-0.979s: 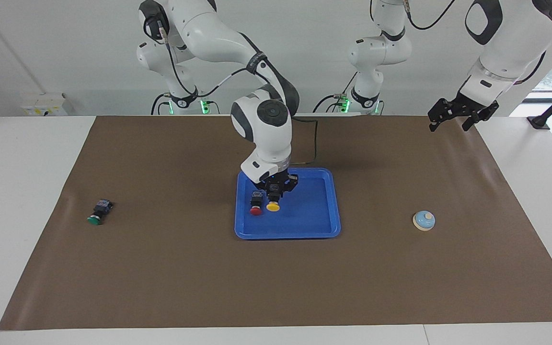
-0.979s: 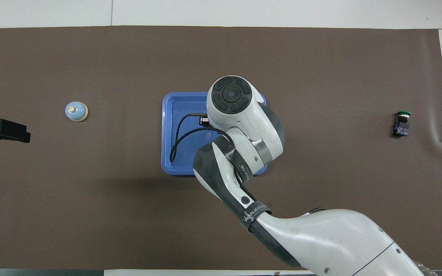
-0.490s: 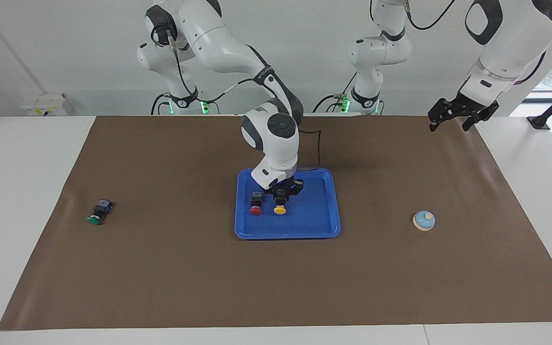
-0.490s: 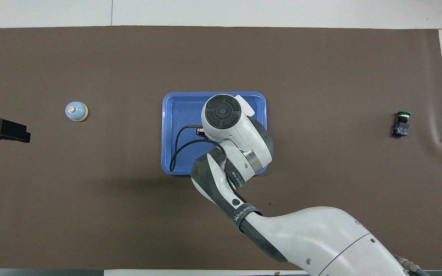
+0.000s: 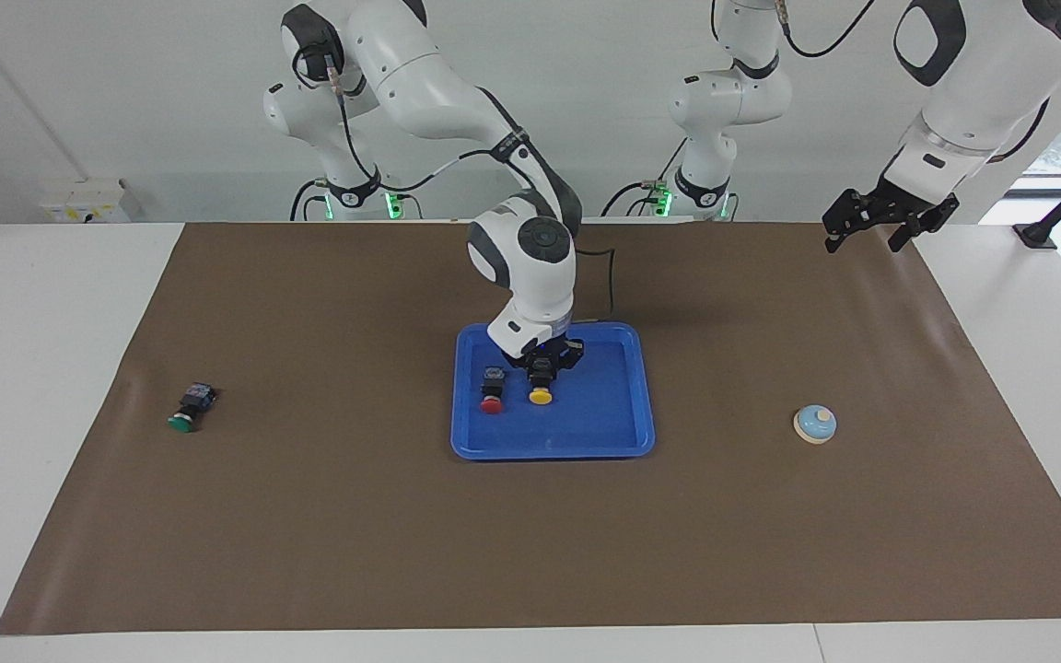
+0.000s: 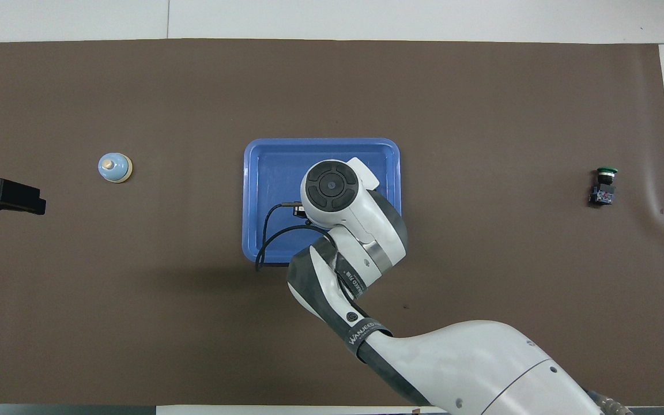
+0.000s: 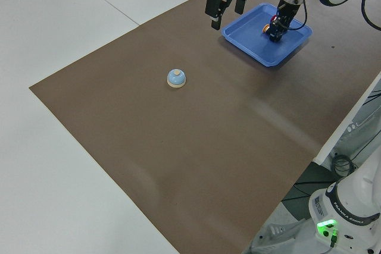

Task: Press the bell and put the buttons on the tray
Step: 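Carry the yellow button over the tray with the right gripper, then place the yellow button beside the red one and release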

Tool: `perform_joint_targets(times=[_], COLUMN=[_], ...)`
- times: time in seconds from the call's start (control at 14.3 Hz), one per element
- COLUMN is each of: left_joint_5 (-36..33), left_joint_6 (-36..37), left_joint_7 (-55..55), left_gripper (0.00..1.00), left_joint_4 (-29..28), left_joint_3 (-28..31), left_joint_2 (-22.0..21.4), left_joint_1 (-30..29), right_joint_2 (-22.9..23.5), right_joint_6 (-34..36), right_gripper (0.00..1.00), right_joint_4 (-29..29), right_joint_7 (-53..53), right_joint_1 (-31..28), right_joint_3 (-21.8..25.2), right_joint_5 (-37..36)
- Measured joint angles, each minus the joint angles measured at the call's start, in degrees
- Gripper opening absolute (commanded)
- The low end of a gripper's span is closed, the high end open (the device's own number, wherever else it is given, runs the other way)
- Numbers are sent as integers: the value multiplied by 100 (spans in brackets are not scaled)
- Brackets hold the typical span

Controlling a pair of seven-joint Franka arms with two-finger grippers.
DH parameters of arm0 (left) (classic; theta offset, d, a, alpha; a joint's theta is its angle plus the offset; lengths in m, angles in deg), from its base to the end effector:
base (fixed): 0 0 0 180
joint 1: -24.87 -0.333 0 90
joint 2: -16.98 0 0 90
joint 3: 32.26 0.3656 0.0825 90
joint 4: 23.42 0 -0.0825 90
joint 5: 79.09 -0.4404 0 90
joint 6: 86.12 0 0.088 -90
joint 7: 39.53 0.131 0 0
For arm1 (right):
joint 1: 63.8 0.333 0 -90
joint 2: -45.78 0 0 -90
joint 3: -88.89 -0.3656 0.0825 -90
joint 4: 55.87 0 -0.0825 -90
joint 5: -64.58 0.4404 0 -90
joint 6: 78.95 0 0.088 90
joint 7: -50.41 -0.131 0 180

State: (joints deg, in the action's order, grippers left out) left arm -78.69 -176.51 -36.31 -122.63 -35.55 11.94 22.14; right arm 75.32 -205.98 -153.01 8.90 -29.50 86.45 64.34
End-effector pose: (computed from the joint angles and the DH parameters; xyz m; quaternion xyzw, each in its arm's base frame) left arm 0.5745 -0.0078 0.6181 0.9989 -0.0326 -0.0330 0.0017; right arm 0.5976 0.4420 0.2833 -0.9990 0.0432 0.0030 0.0089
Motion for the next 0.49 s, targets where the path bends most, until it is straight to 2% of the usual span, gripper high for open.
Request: perform_joint_targets(times=[0.28,0.49], left_joint_5=[0,0], left_joint_6=[0,0], left_joint_7=[0,0], left_gripper=[100,100], left_joint_4=[0,0], left_joint_3=[0,0], left_joint_2=[0,0], left_joint_1=[0,0], right_joint_2=[-255,-825], right_joint_6=[608,1081], right_gripper=[100,100], right_joint_4=[209,336], right_joint_7=[-281,-218], right_joint_1=[-78,-619], right_joint_3=[147,351], right_joint_5=[0,-2])
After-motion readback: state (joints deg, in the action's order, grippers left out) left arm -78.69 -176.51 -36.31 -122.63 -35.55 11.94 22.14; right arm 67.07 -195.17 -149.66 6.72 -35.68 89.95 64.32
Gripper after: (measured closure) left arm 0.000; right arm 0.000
